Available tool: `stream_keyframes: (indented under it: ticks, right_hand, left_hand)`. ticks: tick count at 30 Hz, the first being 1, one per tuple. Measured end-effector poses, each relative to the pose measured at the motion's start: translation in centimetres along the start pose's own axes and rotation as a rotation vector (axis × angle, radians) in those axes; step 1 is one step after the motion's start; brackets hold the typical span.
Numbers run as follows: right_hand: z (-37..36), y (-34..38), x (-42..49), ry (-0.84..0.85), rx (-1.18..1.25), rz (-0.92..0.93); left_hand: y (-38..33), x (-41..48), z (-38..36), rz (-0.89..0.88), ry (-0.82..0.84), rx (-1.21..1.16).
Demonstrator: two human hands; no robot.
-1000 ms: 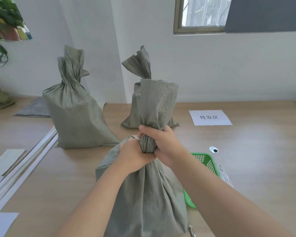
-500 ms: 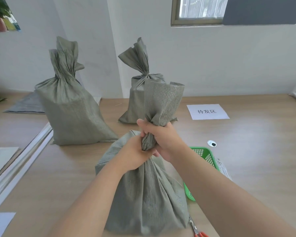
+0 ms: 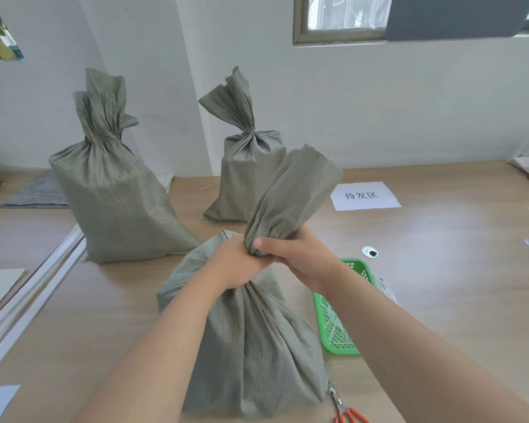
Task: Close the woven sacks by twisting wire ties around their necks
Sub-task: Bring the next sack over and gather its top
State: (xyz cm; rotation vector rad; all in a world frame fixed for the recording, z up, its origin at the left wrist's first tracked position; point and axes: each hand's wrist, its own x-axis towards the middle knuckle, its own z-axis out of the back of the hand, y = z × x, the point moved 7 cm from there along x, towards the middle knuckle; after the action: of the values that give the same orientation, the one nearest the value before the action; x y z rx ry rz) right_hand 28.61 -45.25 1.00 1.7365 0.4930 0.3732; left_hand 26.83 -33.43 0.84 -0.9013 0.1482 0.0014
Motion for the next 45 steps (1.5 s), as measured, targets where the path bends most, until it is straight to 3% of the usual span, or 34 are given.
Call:
stream_keyframes:
  ticks: [3,11,19,23,29,45]
  right_hand:
    - [3.3,-2.0,-1.6,-0.028,-0.123,-0.123]
    - [16.0,-6.4,-6.6,-0.385,-0.229,-0.218]
    - [27.5,-12.5,-12.8,-0.625,-0.429,-0.448]
    - [31.5,-16.4,-15.1,-0.627,-0.681,-0.597]
    - [33.4,-21.0,-15.3,-0.487,-1.014,-0.758]
    - [34.6,-25.5,-13.8,-0.478,-1.219,-0.851]
  left_hand:
    - [-0.4,0.8,-0.2,0.023,-0.022,0.064]
    - [-1.2,3.1,-1.4,0.102,-0.038,0.023]
    - [-1.8,5.1,-2.4,0.13,-0.041,0.076]
    - [-1.8,5.6,-2.4,0.174,-0.043,0.093]
    - [-1.2,6.4,-2.4,0.193,-0.055,0.107]
    - [-0.9,7.4,-2.5,0.196,-0.103,0.109]
